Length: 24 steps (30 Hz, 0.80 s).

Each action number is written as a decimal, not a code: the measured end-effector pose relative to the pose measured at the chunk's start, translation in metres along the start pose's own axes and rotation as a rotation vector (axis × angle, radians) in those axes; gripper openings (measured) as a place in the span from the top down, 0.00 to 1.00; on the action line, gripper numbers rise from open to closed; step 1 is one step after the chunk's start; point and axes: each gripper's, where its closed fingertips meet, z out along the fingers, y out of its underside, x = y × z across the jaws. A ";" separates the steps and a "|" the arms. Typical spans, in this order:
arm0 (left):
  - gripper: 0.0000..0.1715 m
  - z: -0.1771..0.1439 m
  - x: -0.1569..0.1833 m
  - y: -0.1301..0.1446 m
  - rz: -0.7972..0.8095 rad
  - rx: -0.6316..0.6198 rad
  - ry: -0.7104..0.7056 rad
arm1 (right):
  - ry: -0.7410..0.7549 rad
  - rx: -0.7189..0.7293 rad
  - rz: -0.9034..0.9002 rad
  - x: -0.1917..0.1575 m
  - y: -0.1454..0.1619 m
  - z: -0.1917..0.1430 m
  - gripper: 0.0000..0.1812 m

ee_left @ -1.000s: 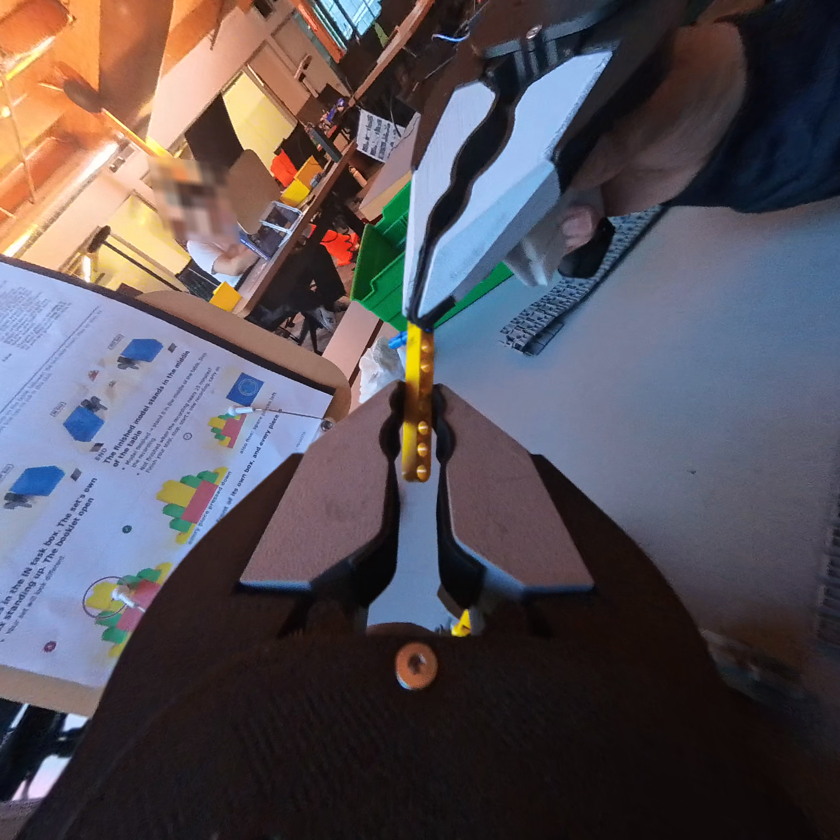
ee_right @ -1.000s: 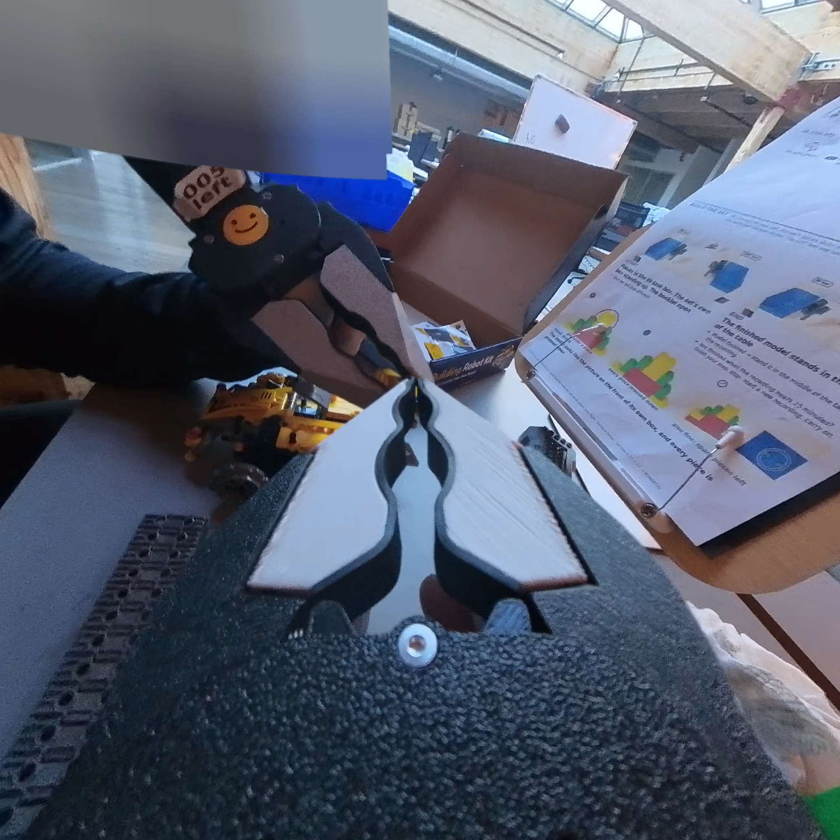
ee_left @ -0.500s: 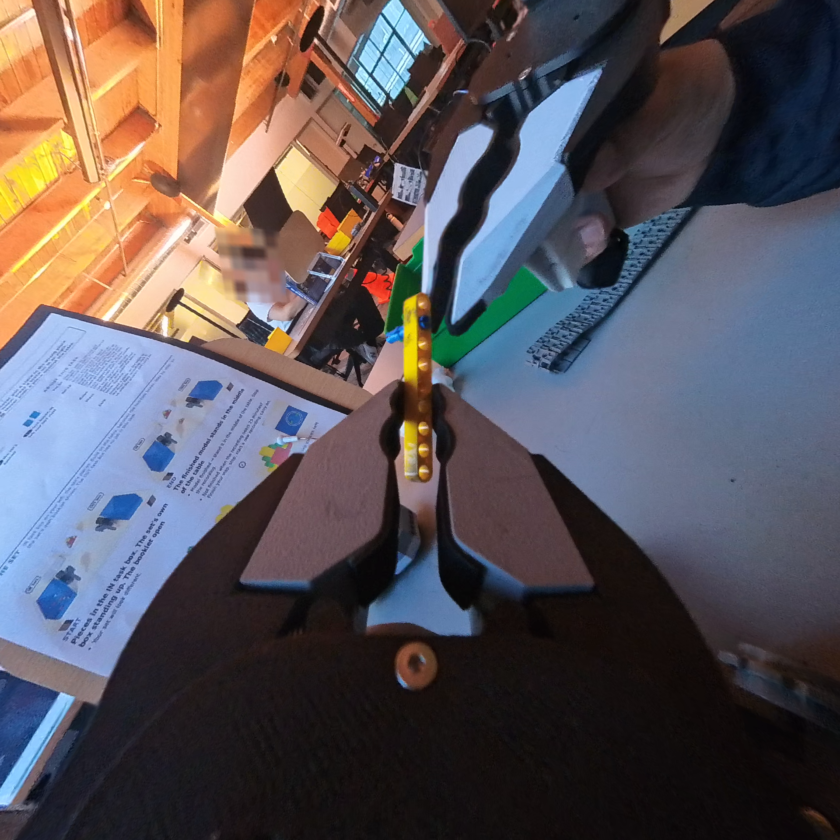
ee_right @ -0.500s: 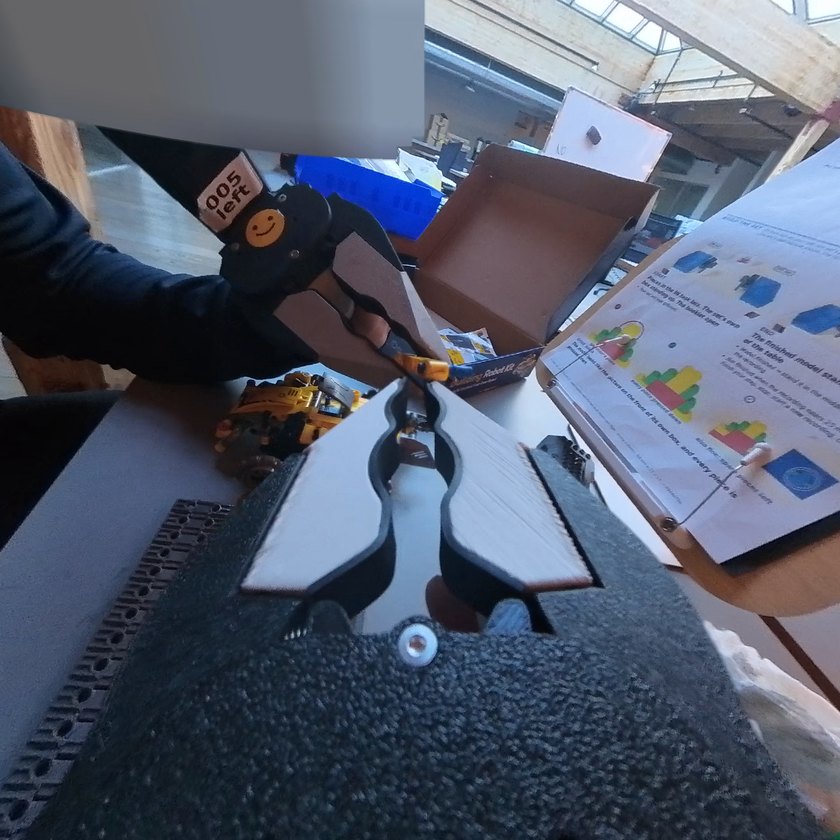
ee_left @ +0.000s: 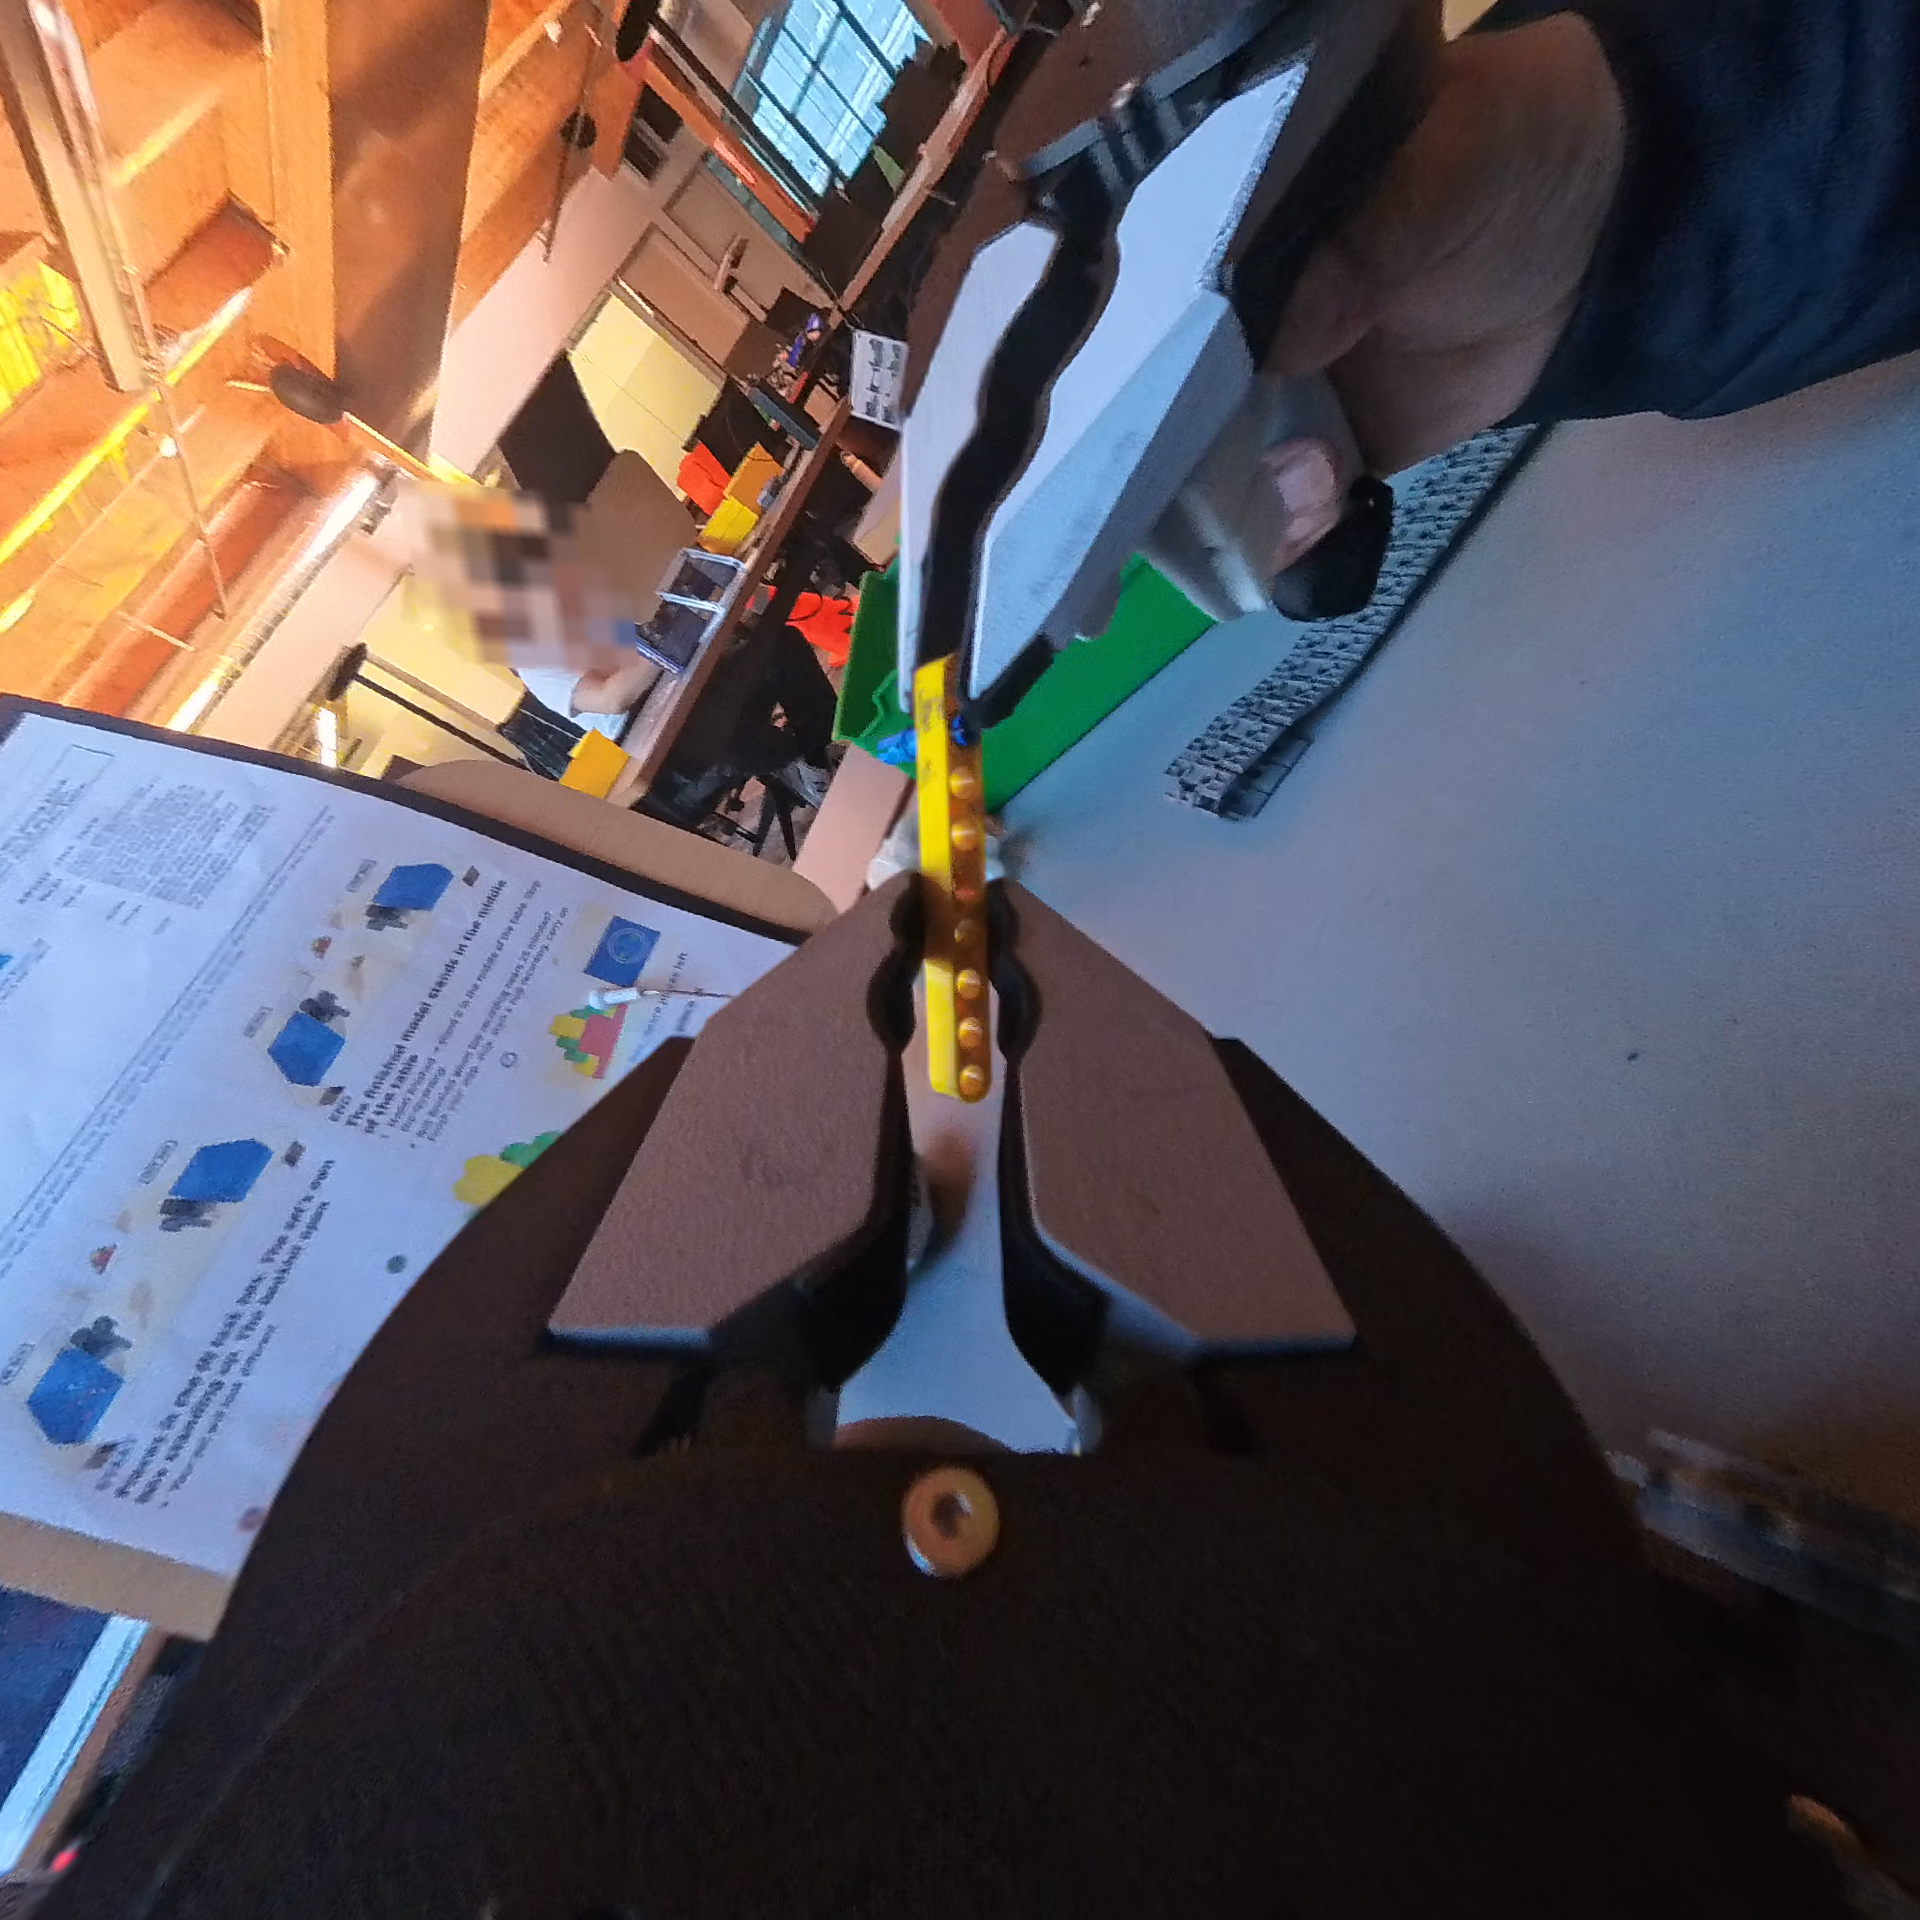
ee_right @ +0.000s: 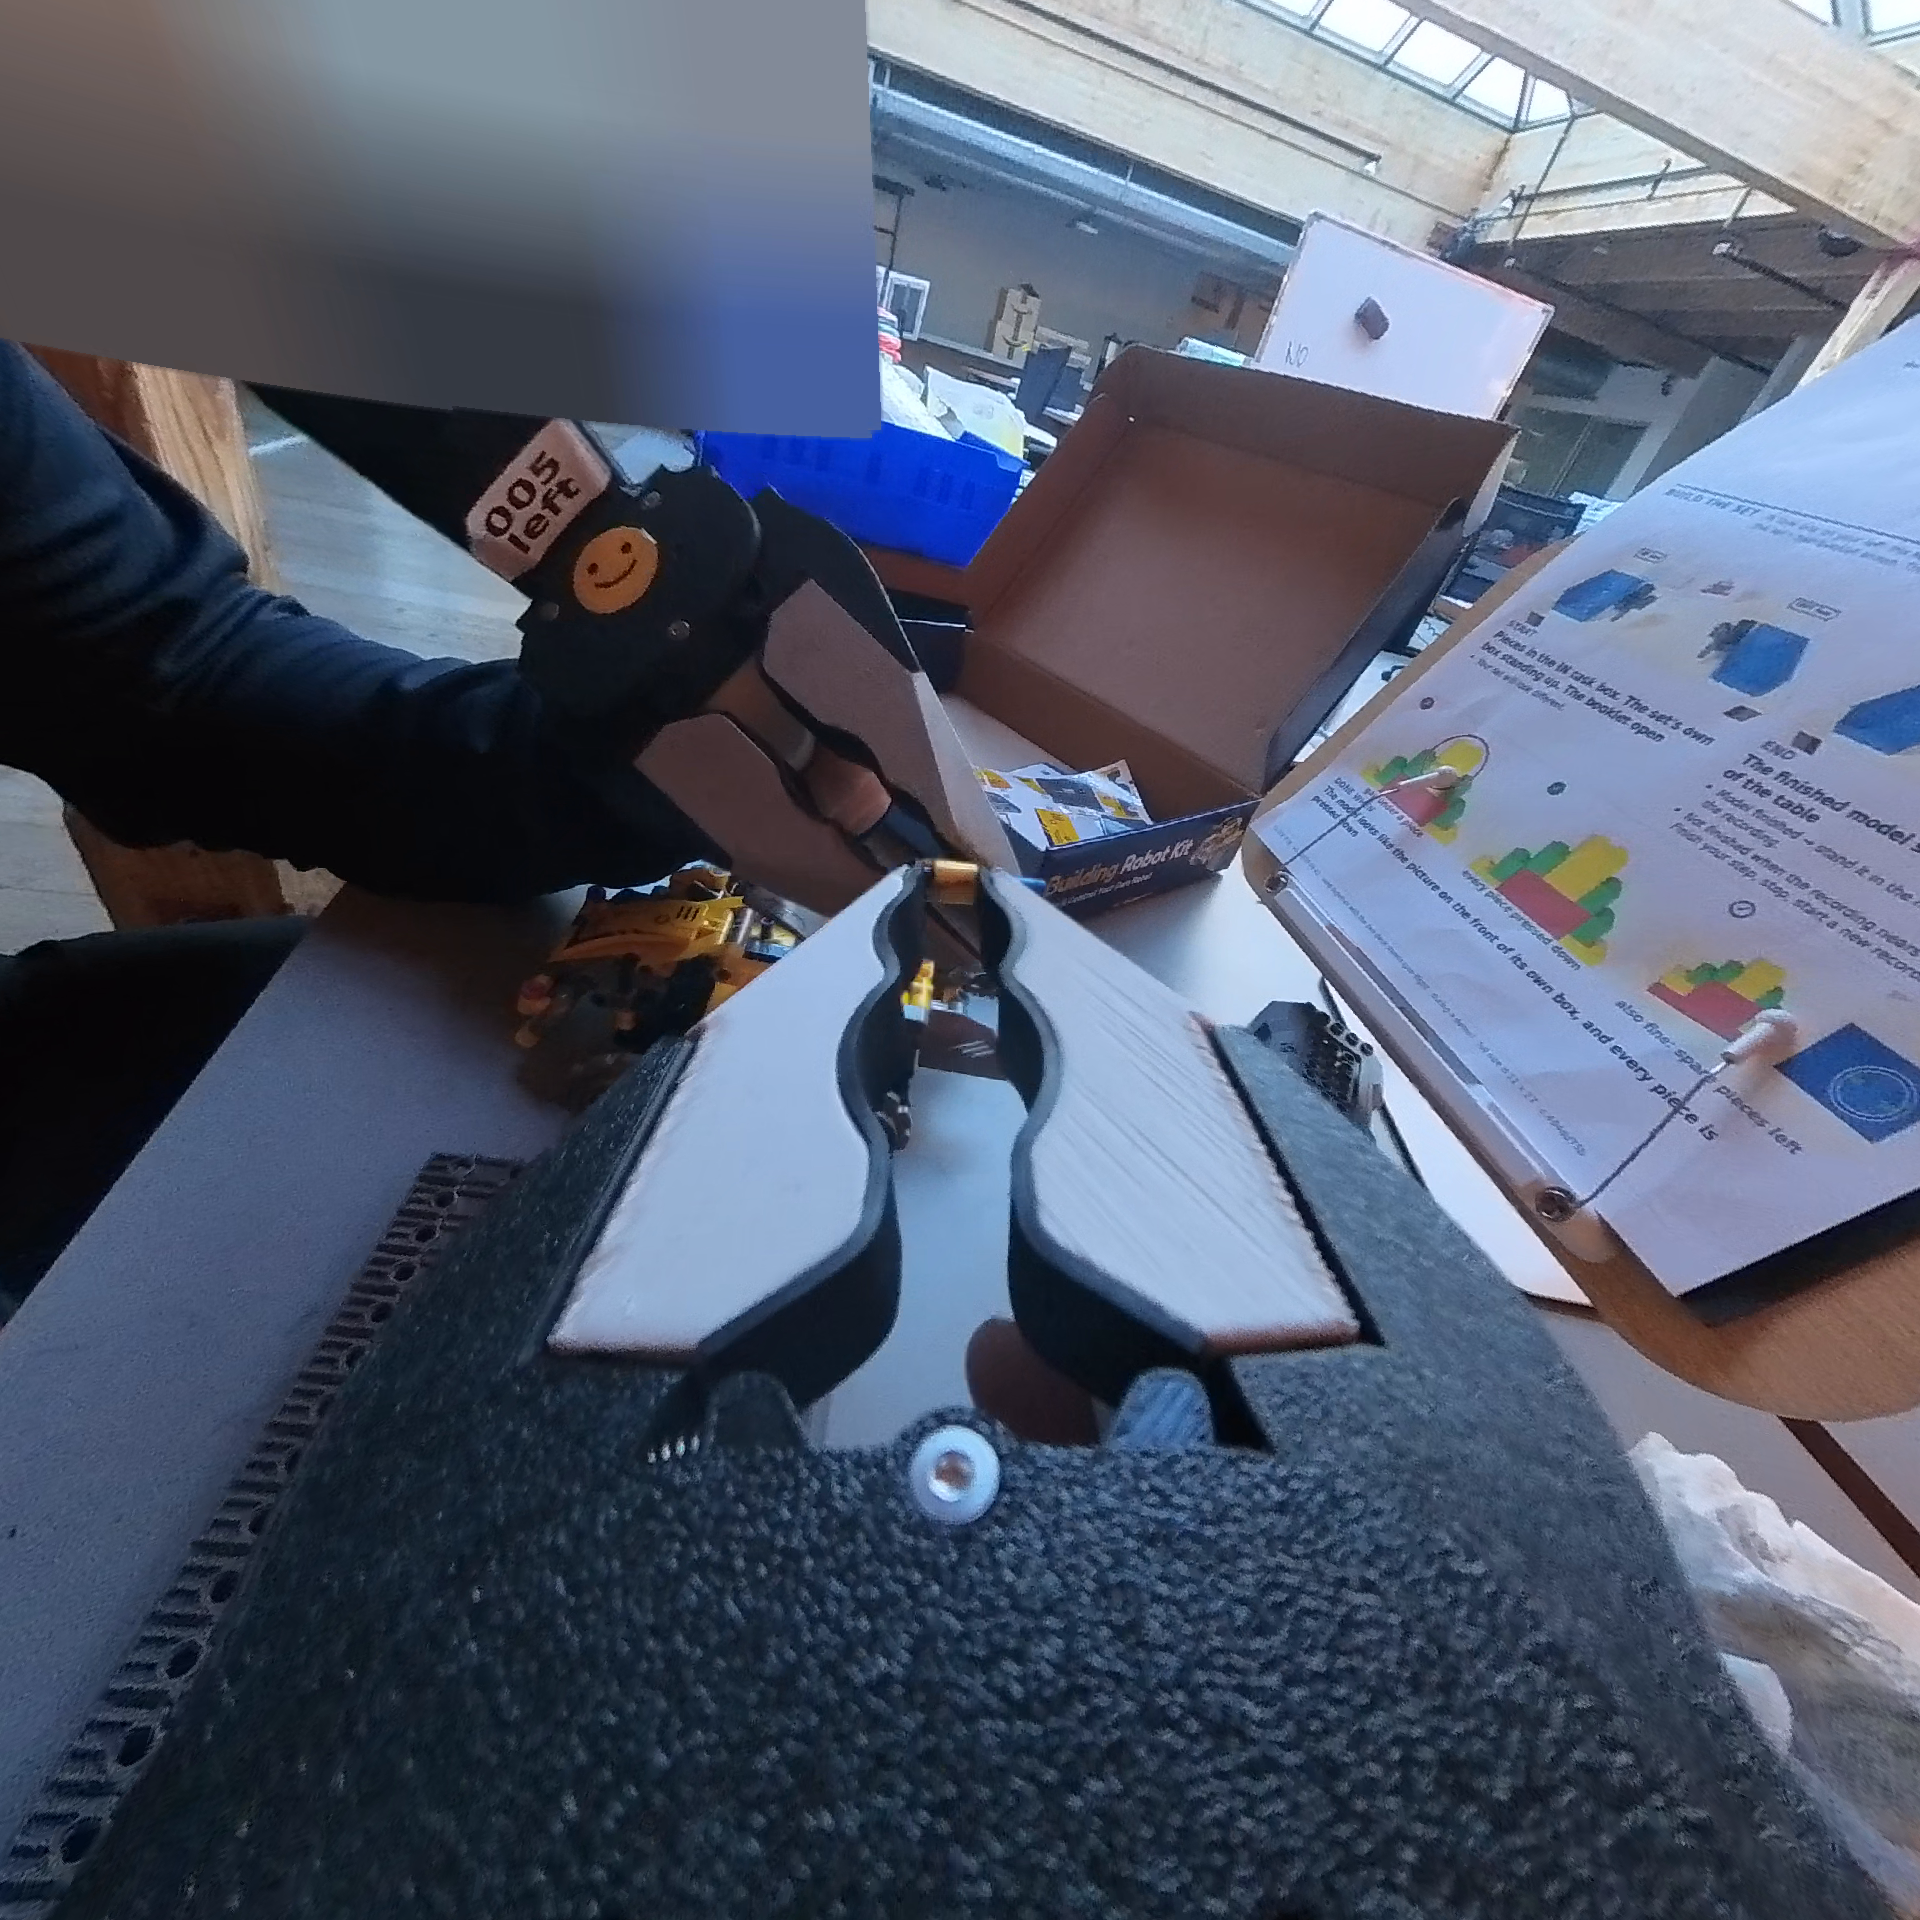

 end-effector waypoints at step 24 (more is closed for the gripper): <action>0.89 -0.020 0.027 -0.042 -0.498 0.200 0.453 | -0.172 0.144 0.076 -0.026 -0.021 0.003 0.97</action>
